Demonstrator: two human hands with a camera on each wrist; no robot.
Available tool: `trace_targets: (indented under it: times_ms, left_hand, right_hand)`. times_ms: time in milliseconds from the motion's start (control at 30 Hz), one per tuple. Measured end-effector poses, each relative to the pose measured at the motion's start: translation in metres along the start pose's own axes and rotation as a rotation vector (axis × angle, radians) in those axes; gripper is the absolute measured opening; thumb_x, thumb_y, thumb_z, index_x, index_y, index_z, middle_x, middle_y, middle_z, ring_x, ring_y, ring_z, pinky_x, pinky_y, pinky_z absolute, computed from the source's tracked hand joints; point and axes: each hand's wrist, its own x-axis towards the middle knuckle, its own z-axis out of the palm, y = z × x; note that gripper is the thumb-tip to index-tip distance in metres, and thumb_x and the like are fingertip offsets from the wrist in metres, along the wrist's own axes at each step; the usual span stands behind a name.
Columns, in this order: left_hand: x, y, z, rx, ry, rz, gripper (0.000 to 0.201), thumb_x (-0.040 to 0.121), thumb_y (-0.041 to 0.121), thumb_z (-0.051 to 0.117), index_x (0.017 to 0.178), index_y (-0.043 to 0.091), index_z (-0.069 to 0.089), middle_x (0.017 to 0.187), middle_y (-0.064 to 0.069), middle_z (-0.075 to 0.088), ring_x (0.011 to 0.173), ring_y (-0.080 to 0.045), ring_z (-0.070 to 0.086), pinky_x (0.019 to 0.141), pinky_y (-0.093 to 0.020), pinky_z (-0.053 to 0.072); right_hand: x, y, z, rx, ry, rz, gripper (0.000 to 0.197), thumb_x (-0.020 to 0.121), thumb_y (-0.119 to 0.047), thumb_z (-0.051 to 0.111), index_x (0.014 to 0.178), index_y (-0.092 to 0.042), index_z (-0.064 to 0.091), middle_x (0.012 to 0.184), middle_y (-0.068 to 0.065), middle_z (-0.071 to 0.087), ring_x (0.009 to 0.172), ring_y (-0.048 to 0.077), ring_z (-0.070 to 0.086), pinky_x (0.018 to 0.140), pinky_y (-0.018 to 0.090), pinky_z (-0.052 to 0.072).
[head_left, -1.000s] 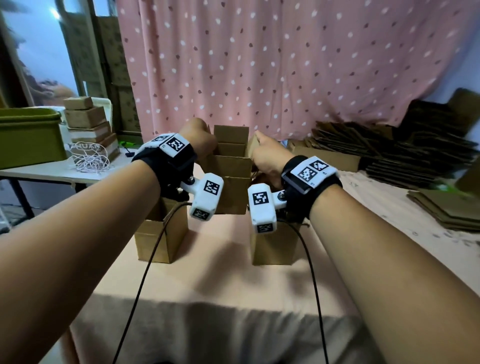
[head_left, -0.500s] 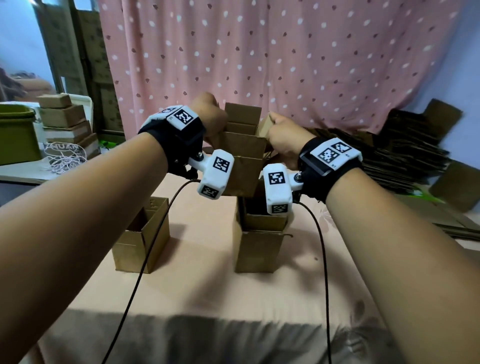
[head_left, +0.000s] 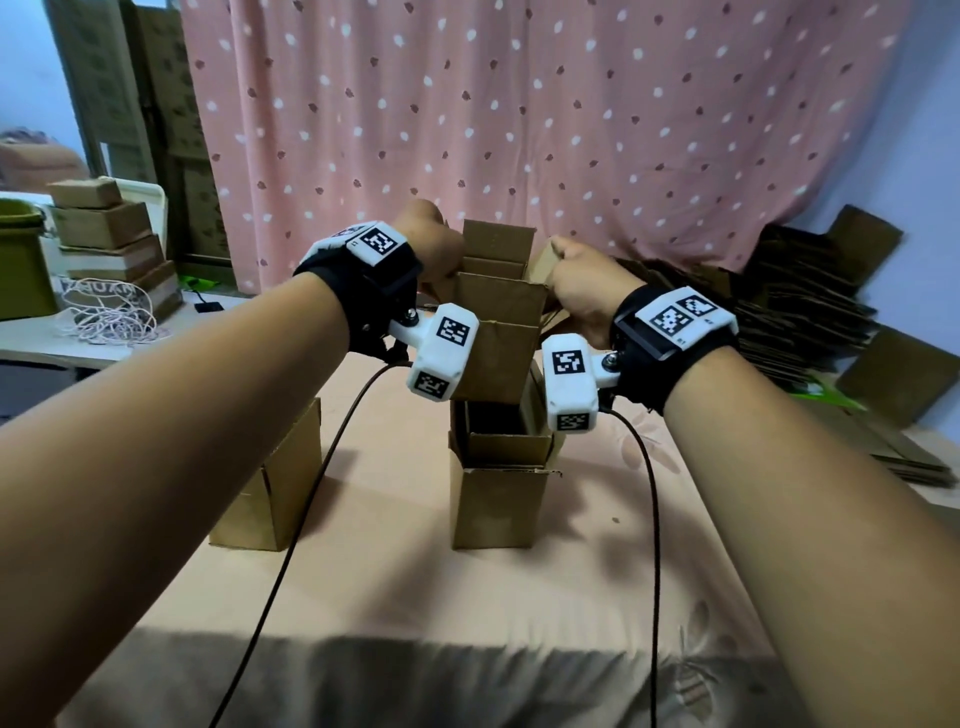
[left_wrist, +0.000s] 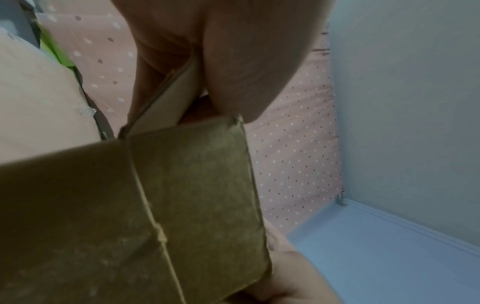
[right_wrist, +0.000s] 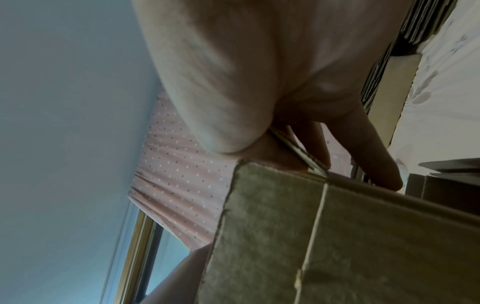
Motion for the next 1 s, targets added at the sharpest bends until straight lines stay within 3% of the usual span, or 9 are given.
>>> trace_targets:
  times_ms: [100,167,233,367,433,567,700,867,1000]
  left_hand:
    - [-0.005,-0.002,0.006,-0.019,-0.021,-0.022,0.030,0.093,0.012,0.051,0.120,0.008,0.061,0.107,-0.016,0.066,0.099,-0.035,0.066,0.089,-0.047,0.059]
    - [-0.008,-0.001,0.011,-0.044,-0.054,-0.035,0.027,0.092,0.008,0.052,0.118,0.004,0.060,0.105,-0.017,0.065,0.098,-0.036,0.067,0.088,-0.048,0.059]
    - [-0.009,0.000,0.016,-0.067,-0.089,-0.052,0.025,0.091,0.001,0.053,0.116,0.000,0.057,0.098,-0.018,0.063,0.096,-0.038,0.069,0.088,-0.050,0.060]
    - [-0.010,0.000,0.021,-0.092,-0.138,-0.074,0.033,0.087,-0.006,0.053,0.120,-0.004,0.059,0.080,-0.015,0.061,0.070,-0.033,0.066,0.081,-0.049,0.062]
    - [-0.011,-0.001,0.022,-0.088,-0.137,-0.076,0.032,0.089,-0.005,0.053,0.120,-0.004,0.059,0.080,-0.015,0.062,0.068,-0.031,0.066,0.078,-0.047,0.062]
    - [-0.012,-0.006,0.021,-0.081,-0.148,-0.088,0.030,0.090,-0.006,0.052,0.119,-0.004,0.060,0.082,-0.017,0.065,0.069,-0.031,0.068,0.078,-0.047,0.063]
    - [-0.011,-0.012,0.022,-0.089,-0.149,-0.101,0.028,0.091,-0.006,0.052,0.118,-0.005,0.060,0.088,-0.020,0.067,0.075,-0.034,0.070,0.078,-0.046,0.063]
    - [-0.010,-0.011,0.027,-0.118,-0.144,-0.113,0.032,0.094,-0.005,0.051,0.125,0.001,0.053,0.087,-0.014,0.060,0.090,-0.036,0.070,0.083,-0.047,0.062]
    - [-0.009,-0.009,0.031,-0.148,-0.162,-0.110,0.034,0.092,-0.006,0.052,0.126,0.000,0.053,0.102,-0.020,0.065,0.094,-0.039,0.071,0.084,-0.049,0.061]
  right_hand:
    - [-0.005,0.007,-0.003,-0.003,-0.017,-0.005,0.052,0.076,-0.010,0.040,0.125,-0.026,0.053,0.113,0.031,0.066,0.095,0.060,0.066,0.074,0.081,0.044]
    - [-0.036,-0.008,-0.005,-0.032,0.001,0.023,0.050,0.084,-0.007,0.038,0.131,-0.021,0.049,0.113,0.029,0.063,0.098,0.059,0.066,0.078,0.077,0.047]
    - [-0.042,-0.009,-0.010,-0.041,-0.003,0.049,0.052,0.091,-0.003,0.036,0.142,-0.013,0.039,0.107,0.017,0.057,0.100,0.052,0.068,0.072,0.061,0.053]
    - [-0.034,-0.001,-0.013,-0.031,0.012,0.079,0.062,0.082,-0.006,0.041,0.142,-0.020,0.040,0.114,0.015,0.060,0.106,0.053,0.066,0.082,0.071,0.049]
    - [-0.031,0.002,-0.012,-0.033,0.004,0.074,0.070,0.081,-0.009,0.041,0.150,-0.024,0.034,0.117,0.019,0.063,0.104,0.051,0.068,0.081,0.067,0.051]
    - [-0.031,0.006,-0.008,0.010,-0.019,0.044,0.046,0.089,-0.001,0.038,0.127,-0.021,0.056,0.114,0.026,0.067,0.095,0.043,0.070,0.085,0.070,0.052]
    - [-0.027,0.011,-0.006,0.018,-0.006,0.044,0.032,0.089,-0.001,0.042,0.107,-0.018,0.062,0.100,0.021,0.072,0.093,0.044,0.072,0.083,0.068,0.053]
    - [-0.019,0.017,-0.008,-0.016,-0.022,0.074,0.036,0.079,-0.004,0.043,0.108,-0.015,0.059,0.106,0.029,0.069,0.098,0.056,0.067,0.070,0.072,0.050]
    - [0.001,0.030,-0.015,-0.058,-0.029,0.089,0.040,0.073,-0.009,0.048,0.110,-0.019,0.058,0.106,0.027,0.069,0.097,0.060,0.065,0.073,0.084,0.040]
